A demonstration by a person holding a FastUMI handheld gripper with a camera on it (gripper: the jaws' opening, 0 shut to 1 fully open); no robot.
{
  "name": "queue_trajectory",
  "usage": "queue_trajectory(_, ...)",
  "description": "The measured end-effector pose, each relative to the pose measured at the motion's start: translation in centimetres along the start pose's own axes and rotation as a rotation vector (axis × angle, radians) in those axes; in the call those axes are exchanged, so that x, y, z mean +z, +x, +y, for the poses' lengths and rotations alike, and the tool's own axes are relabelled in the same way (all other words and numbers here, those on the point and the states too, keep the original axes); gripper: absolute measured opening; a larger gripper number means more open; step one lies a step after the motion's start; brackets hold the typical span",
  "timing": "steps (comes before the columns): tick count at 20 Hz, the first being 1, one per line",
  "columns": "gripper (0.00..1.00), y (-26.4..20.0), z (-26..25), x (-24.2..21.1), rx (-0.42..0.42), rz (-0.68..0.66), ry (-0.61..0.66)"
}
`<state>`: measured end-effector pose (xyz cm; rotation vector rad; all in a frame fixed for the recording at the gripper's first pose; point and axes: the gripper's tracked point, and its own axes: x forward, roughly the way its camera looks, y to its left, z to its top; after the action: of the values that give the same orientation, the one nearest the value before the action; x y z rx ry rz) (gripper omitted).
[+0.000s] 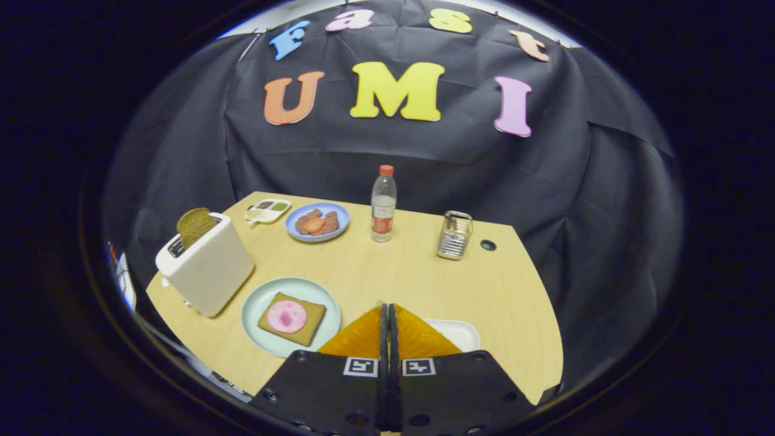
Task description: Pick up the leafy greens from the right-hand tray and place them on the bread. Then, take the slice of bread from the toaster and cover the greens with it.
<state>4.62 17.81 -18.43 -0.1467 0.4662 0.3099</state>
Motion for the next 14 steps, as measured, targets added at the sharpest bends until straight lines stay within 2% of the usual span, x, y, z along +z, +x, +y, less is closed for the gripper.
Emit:
queue_trajectory(7, 0.00, 0.0, 11.1, 1.2, 0.121, 0.008, -0.056)
queue_trajectory(14, 0.00, 3.7, 19.8, 1.0, 0.230, 0.071, -0.065)
